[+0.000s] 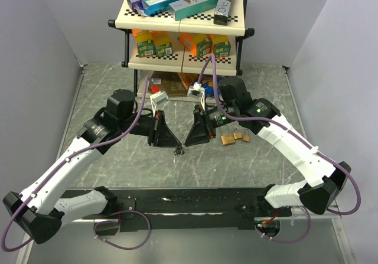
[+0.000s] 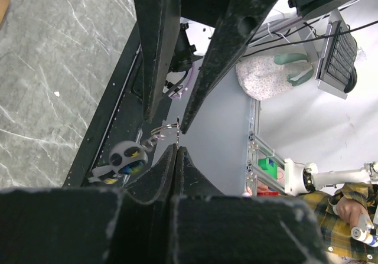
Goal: Unlock with the key
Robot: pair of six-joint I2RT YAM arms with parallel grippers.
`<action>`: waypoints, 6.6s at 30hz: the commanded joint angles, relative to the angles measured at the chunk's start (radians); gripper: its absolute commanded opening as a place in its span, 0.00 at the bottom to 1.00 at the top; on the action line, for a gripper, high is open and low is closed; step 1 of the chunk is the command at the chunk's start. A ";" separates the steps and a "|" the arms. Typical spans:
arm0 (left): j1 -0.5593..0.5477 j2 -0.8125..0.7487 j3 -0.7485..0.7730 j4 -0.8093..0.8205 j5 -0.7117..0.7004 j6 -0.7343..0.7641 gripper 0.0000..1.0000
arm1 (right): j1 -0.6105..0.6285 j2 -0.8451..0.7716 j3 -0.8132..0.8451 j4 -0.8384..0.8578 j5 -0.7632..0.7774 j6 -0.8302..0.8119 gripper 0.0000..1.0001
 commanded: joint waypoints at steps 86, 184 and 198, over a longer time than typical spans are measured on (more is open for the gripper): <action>-0.007 -0.017 -0.088 0.650 -0.173 -0.361 0.01 | -0.118 -0.182 -0.153 0.459 -0.014 0.317 0.31; -0.418 1.568 1.113 0.238 -0.965 -0.024 0.55 | -0.500 -0.575 -0.299 0.131 0.660 0.348 0.00; -0.463 1.510 1.001 0.130 -1.051 0.084 0.48 | -0.502 -0.555 -0.329 0.175 0.637 0.364 0.00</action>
